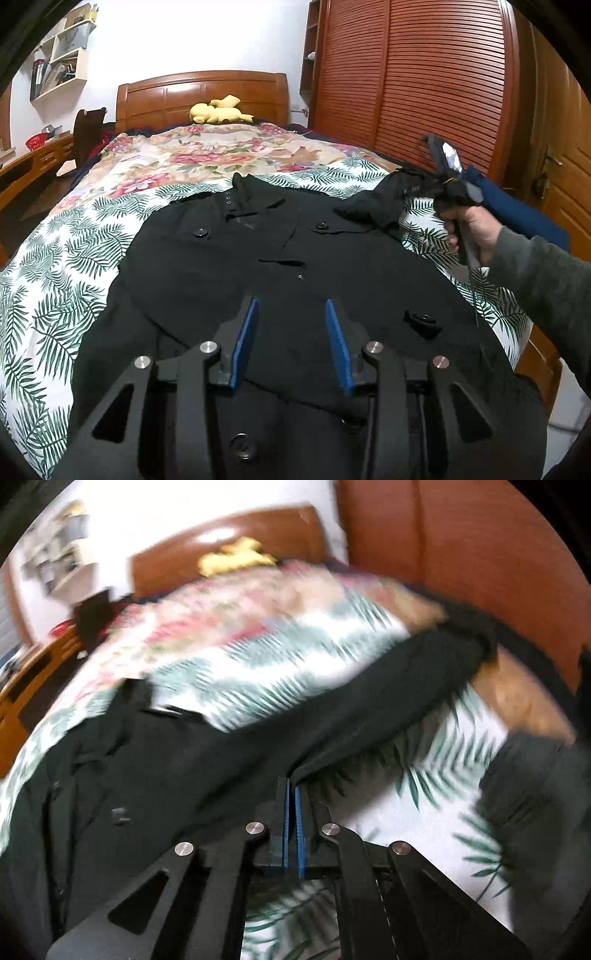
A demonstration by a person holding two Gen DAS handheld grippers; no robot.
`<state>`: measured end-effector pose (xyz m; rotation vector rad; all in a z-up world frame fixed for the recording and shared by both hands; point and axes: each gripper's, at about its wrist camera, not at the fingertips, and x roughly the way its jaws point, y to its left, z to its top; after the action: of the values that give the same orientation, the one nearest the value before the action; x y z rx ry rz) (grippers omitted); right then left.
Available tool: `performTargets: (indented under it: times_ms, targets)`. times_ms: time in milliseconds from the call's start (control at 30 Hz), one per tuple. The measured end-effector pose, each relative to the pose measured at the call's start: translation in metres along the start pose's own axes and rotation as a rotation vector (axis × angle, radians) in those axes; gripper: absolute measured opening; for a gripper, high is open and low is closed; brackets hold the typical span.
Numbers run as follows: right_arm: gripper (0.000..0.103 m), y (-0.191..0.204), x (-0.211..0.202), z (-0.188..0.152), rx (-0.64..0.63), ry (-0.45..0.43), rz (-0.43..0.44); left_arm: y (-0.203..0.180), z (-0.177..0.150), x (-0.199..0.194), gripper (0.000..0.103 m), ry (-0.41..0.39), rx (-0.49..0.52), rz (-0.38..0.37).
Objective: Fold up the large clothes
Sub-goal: 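Fold the held sleeve across the coat body with the right gripper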
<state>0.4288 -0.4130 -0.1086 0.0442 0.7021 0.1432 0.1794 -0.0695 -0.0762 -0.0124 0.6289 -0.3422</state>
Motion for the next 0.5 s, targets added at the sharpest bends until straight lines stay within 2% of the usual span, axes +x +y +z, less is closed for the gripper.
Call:
performTargets:
  times_ms: [100,233,300,400,500]
  targets:
    - [0.000,0.048,-0.030,-0.004,-0.139,-0.036,0.110,0.000,0.001,-0.001,0.037,-0.006,-0.001,-0.004]
    - [0.000,0.104,-0.050,-0.030,-0.281,0.009,0.232,0.000,0.002,-0.002,0.036,-0.012,-0.001,-0.005]
    - [0.001,0.123,-0.051,-0.044,-0.337,0.043,0.220,0.000,0.001,-0.003,0.036,-0.013,0.002,-0.005]
    - [0.001,0.133,-0.049,-0.056,-0.345,0.105,0.175,0.001,0.001,-0.005,0.036,-0.016,0.007,-0.002]
    - [0.004,0.137,-0.066,-0.056,-0.333,0.084,0.199,0.002,0.000,-0.008,0.036,-0.021,0.006,-0.002]
